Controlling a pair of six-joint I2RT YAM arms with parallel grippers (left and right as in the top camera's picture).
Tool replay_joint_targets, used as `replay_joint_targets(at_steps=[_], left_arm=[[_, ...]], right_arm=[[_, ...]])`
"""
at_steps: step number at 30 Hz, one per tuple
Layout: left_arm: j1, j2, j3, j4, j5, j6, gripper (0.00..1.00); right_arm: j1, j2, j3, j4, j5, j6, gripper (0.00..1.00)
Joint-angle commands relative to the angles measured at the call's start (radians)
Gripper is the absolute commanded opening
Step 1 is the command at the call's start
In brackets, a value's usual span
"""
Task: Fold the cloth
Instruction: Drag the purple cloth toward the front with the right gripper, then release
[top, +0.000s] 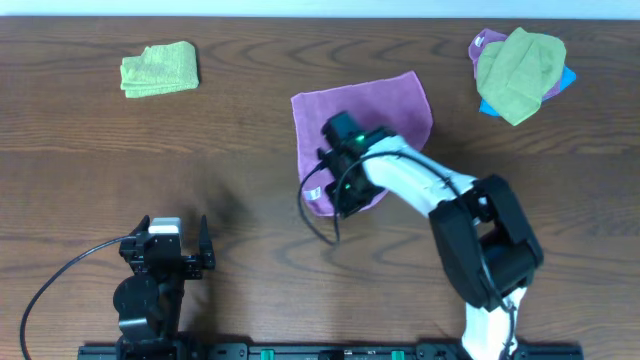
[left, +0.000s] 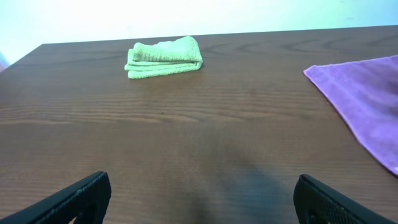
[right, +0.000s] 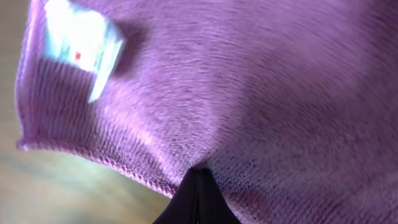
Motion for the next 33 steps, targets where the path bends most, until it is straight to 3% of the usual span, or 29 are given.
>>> replay_joint_targets(at_steps=[1, 12, 16, 17, 19, 22, 33], left_arm=[[-0.003, -0.006, -0.022, -0.01, 0.006, -0.001, 0.95], [-0.003, -0.006, -0.022, -0.01, 0.006, -0.001, 0.95], [-0.003, -0.006, -0.022, -0.01, 0.006, -0.001, 0.95], [-0.003, -0.006, -0.022, -0.01, 0.006, 0.0, 0.95], [-0.003, -0.006, -0.022, -0.01, 0.006, -0.001, 0.95], [-0.003, -0.006, -0.022, -0.01, 0.006, -0.001, 0.95], [-0.003, -0.006, -0.022, 0.035, -0.036, -0.002, 0.96]], right_arm=[[0.061, -0.011, -0.001, -0.01, -0.034, 0.005, 0.01], [0.16, -0.032, 0.112, -0.006, -0.005, -0.08, 0.01], [0.134, -0.041, 0.203, -0.113, 0.087, -0.081, 0.01], [0.127, -0.046, 0.238, -0.149, 0.103, -0.081, 0.1], [0.112, -0.066, 0.325, -0.222, 0.157, -0.081, 0.49], [0.09, -0.126, 0.397, -0.278, 0.219, -0.081, 0.74], [0.015, -0.502, 0.412, -0.433, 0.254, -0.08, 0.83]])
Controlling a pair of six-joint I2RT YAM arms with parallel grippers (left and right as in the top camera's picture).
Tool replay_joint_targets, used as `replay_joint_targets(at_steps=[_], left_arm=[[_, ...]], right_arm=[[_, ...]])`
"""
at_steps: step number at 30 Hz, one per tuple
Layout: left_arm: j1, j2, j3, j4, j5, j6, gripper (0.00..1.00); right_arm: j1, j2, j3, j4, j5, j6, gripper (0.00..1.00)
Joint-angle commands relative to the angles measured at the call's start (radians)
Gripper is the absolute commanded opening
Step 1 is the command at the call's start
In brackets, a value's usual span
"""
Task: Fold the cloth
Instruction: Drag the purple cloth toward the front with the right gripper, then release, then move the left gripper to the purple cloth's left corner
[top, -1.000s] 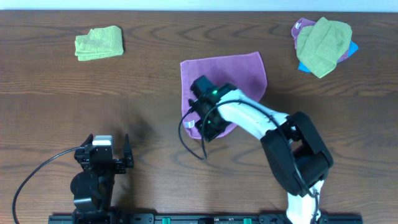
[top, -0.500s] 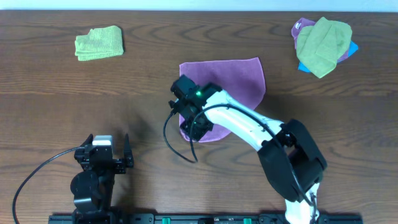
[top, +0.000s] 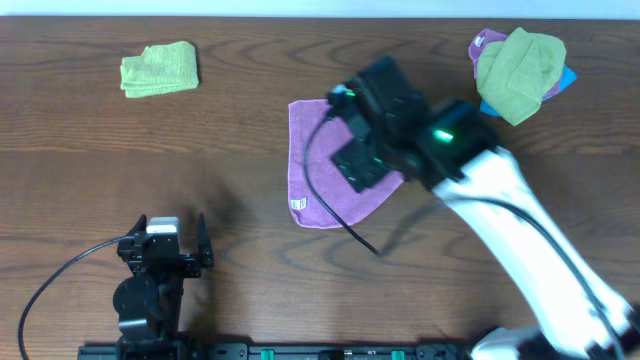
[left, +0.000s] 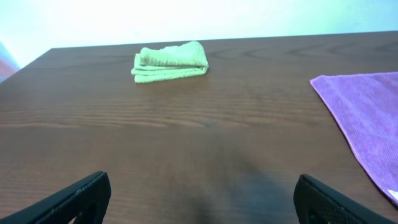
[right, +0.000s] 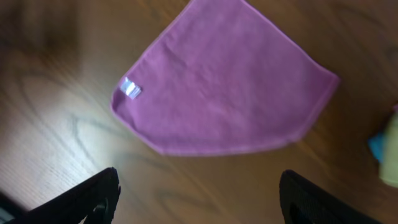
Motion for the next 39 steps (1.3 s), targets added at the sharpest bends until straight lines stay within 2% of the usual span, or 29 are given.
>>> replay_joint_targets(at_steps=[1, 3, 5, 11, 14, 15, 17, 21, 26, 29, 31, 36, 39], left_arm=[[-0.004, -0.006, -0.016, 0.001, 0.025, -0.009, 0.96], [-0.004, -0.006, -0.016, 0.001, 0.145, -0.06, 0.95], [-0.004, -0.006, -0.016, 0.016, 0.324, -0.163, 0.95], [-0.004, -0.006, -0.016, 0.161, 0.756, -0.33, 0.96], [-0.004, -0.006, -0.016, 0.216, 0.913, -0.402, 0.95], [-0.004, -0.006, -0.016, 0.237, 0.945, -0.423, 0.95], [-0.004, -0.006, -0.016, 0.28, 1.03, -0.468, 0.95], [-0.004, -0.006, -0.016, 0.31, 1.032, -0.488, 0.95], [-0.004, -0.006, -0.016, 0.386, 1.102, -0.651, 0.95], [-0.004, -0.006, -0.016, 0.47, 1.072, -0.75, 0.95], [-0.004, -0.006, -0.016, 0.435, 1.035, -0.782, 0.95], [-0.004, 0.014, -0.016, 0.258, 0.892, -0.765, 0.95], [-0.005, 0.084, -0.016, 0.298, 0.882, -0.747, 0.95]], right_arm=[[-0.007, -0.066, 0.008, -0.053, 0.032, -0.003, 0.83], [-0.006, -0.117, 0.008, -0.096, 0.047, 0.006, 0.84], [-0.006, -0.163, 0.008, -0.132, 0.07, 0.013, 0.85], [-0.006, -0.33, 0.008, -0.244, 0.078, 0.015, 0.9], [-0.006, -0.398, 0.008, -0.293, 0.071, 0.016, 0.94], [-0.006, -0.42, 0.008, -0.31, 0.071, 0.021, 0.99], [-0.006, -0.457, 0.008, -0.338, 0.064, 0.04, 0.99], [-0.006, -0.531, 0.008, -0.389, -0.01, 0.078, 0.99], [-0.006, -0.583, 0.008, -0.406, -0.068, 0.11, 0.99], [-0.006, -0.595, 0.008, -0.406, -0.113, 0.111, 0.99], [-0.006, -0.595, 0.008, -0.406, -0.112, 0.121, 0.99], [-0.006, -0.592, 0.007, -0.404, -0.032, 0.12, 0.99], [-0.007, -0.592, 0.007, -0.394, 0.035, 0.12, 0.99]])
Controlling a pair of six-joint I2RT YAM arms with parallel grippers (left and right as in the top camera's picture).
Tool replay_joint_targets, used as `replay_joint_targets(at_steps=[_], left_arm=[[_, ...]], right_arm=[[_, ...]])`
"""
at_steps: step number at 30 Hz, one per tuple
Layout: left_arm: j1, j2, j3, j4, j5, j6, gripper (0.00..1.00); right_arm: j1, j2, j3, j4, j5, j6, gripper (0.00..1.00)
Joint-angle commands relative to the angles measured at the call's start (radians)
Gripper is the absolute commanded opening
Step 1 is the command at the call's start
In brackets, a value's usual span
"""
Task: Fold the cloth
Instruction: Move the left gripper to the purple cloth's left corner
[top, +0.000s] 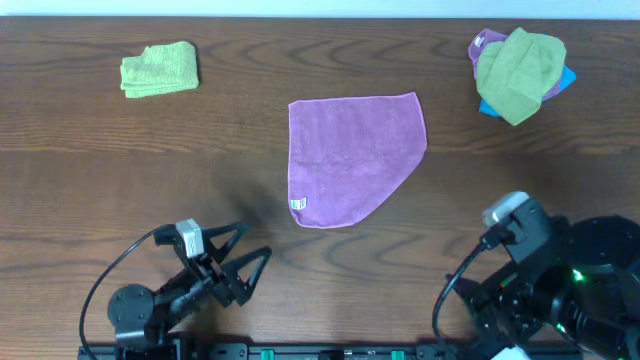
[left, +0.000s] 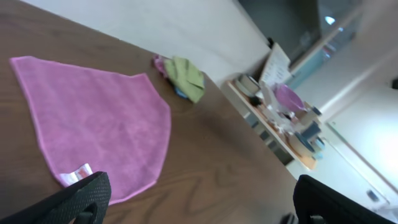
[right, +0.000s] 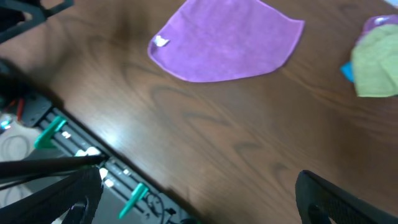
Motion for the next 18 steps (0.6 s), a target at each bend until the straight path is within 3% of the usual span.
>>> replay_joint_targets(at_steps=[1, 6, 10, 14, 18], left_arm=[[-0.004, 0.081, 0.003, 0.043, -0.045, 0.019, 0.96], [-0.009, 0.325, 0.061, 0.174, -0.044, 0.084, 0.95], [-0.087, 0.621, 0.232, 0.168, -0.06, 0.235, 0.96], [-0.287, 0.985, 0.5, 0.004, -0.236, 0.418, 0.96], [-0.406, 1.211, 0.726, -0.139, -0.443, 0.514, 0.95]], right_arm=[[-0.004, 0.002, 0.006, 0.009, 0.09, 0.017, 0.99], [-0.004, 0.006, 0.006, 0.058, 0.129, 0.023, 0.99], [-0.004, 0.0, 0.006, 0.055, 0.131, 0.058, 0.99], [-0.004, -0.075, 0.006, -0.008, 0.249, 0.178, 0.99], [-0.004, -0.185, -0.018, -0.007, 0.243, 0.249, 0.99]])
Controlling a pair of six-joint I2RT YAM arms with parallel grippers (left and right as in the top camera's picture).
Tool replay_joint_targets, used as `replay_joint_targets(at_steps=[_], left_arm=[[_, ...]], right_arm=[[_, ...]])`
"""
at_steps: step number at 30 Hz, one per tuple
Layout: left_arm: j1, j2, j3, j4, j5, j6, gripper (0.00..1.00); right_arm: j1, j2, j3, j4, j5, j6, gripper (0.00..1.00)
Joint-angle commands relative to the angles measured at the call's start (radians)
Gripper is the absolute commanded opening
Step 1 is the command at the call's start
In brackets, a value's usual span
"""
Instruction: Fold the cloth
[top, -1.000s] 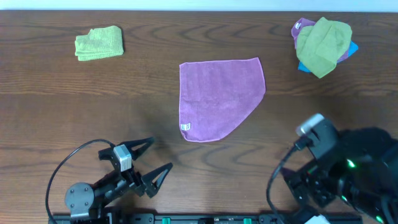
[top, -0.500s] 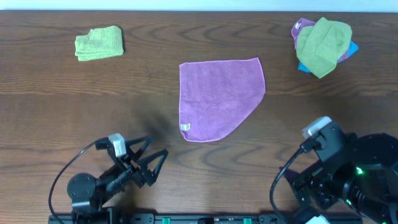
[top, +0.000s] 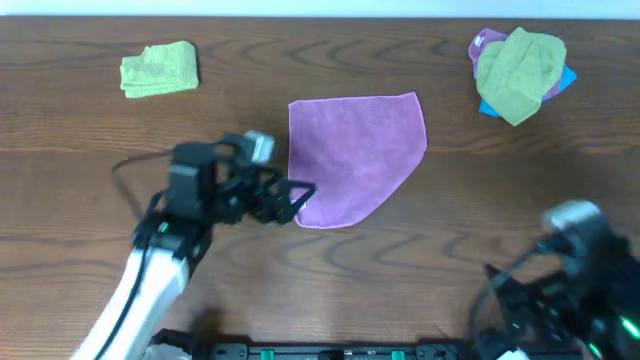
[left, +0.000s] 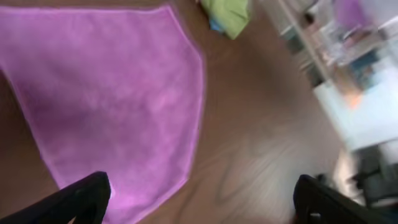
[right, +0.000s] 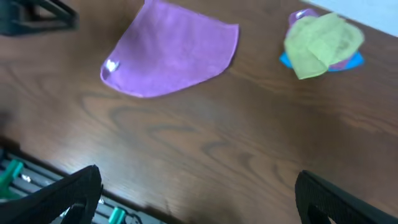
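Observation:
The purple cloth (top: 355, 155) lies spread flat at the table's middle, its white tag at the near left corner. My left gripper (top: 298, 198) stands open right beside that corner, low over the table; in the left wrist view the cloth (left: 112, 93) fills the upper left and the dark fingertips (left: 78, 199) are far apart. The right gripper (right: 199, 205) is open and empty, drawn back over the front right edge, and looks across bare wood at the cloth (right: 171, 56).
A folded green cloth (top: 160, 68) lies at the back left. A pile of green, purple and blue cloths (top: 520, 60) sits at the back right corner. The right arm's body (top: 580, 280) is at the front right edge.
My left arm was parked at the front left edge; now it reaches out, its open gripper at the cloth's near left corner. The right arm has shifted slightly right. The cloth has not moved.
First my right gripper was shut on the cloth's near edge, which was lifted and bunched. Then the cloth lay flat and the right gripper hung open above it. It then stood back at the front right while the left arm turned toward the cloth, where it now is.

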Motion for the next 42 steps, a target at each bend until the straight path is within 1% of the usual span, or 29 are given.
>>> replay_joint_targets(at_steps=[1, 4, 6, 8, 11, 14, 16, 19, 22, 25, 26, 27, 28, 29, 30, 34, 36, 38, 40, 42], left_arm=[[-0.055, 0.139, 0.166, -0.06, -0.224, 0.142, 0.95], [-0.06, 0.285, 0.298, -0.109, -0.259, 0.183, 0.96], [-0.056, 0.393, 0.371, -0.113, -0.28, 0.184, 0.95], [-0.056, 0.48, 0.434, -0.129, -0.282, 0.21, 0.95], [-0.056, 0.609, 0.539, -0.188, -0.331, 0.251, 0.95], [-0.056, 0.716, 0.637, -0.257, -0.395, 0.288, 0.95], [-0.056, 0.766, 0.678, -0.273, -0.436, 0.303, 0.96], [-0.054, 0.823, 0.727, -0.272, -0.498, 0.303, 0.95], [-0.05, 0.87, 0.771, -0.271, -0.539, 0.302, 1.0], [-0.049, 0.899, 0.792, -0.256, -0.581, 0.301, 0.83], [-0.049, 0.906, 0.793, -0.243, -0.608, 0.301, 0.67], [-0.049, 0.909, 0.793, -0.235, -0.626, 0.301, 0.57], [-0.049, 0.911, 0.793, -0.229, -0.63, 0.301, 0.52], [-0.049, 0.914, 0.793, -0.22, -0.628, 0.301, 0.44], [-0.049, 0.915, 0.793, -0.219, -0.629, 0.295, 0.41], [-0.049, 0.915, 0.793, -0.212, -0.628, 0.196, 0.32], [-0.05, 0.915, 0.793, -0.214, -0.623, 0.139, 0.31], [-0.053, 0.915, 0.793, -0.216, -0.622, 0.128, 0.31], [-0.057, 0.915, 0.792, -0.218, -0.617, 0.128, 0.29], [-0.064, 0.915, 0.792, -0.211, -0.618, 0.13, 0.18]], right_arm=[[-0.004, -0.099, -0.042, -0.005, 0.05, 0.126, 0.99], [-0.004, -0.171, -0.146, 0.027, 0.108, 0.199, 0.99], [-0.004, -0.204, -0.268, 0.13, 0.109, 0.2, 0.99], [-0.004, -0.206, -0.379, 0.209, 0.127, 0.201, 0.99], [-0.004, -0.199, -0.552, 0.387, 0.153, 0.201, 0.99], [-0.005, -0.182, -0.685, 0.557, 0.162, 0.2, 0.99], [-0.017, -0.164, -0.727, 0.609, 0.16, 0.2, 0.99], [-0.05, -0.124, -0.739, 0.621, 0.155, 0.2, 0.99], [-0.103, -0.079, -0.739, 0.622, 0.119, 0.196, 0.99], [-0.161, -0.03, -0.739, 0.628, 0.092, 0.196, 0.99], [-0.187, -0.011, -0.739, 0.631, 0.088, 0.193, 0.99], [-0.205, 0.003, -0.739, 0.634, 0.079, 0.183, 0.99], [-0.22, 0.012, -0.739, 0.64, 0.065, 0.17, 0.99], [-0.238, 0.024, -0.739, 0.652, 0.046, 0.153, 0.99], [-0.251, 0.032, -0.739, 0.661, 0.035, 0.143, 0.99], [-0.295, 0.051, -0.739, 0.695, -0.001, 0.114, 0.98], [-0.31, 0.056, -0.739, 0.703, -0.002, 0.109, 0.96], [-0.325, 0.058, -0.739, 0.71, -0.002, 0.109, 0.91], [-0.336, 0.059, -0.739, 0.714, -0.015, 0.1, 0.9], [-0.344, 0.059, -0.739, 0.717, -0.031, 0.087, 0.9]])
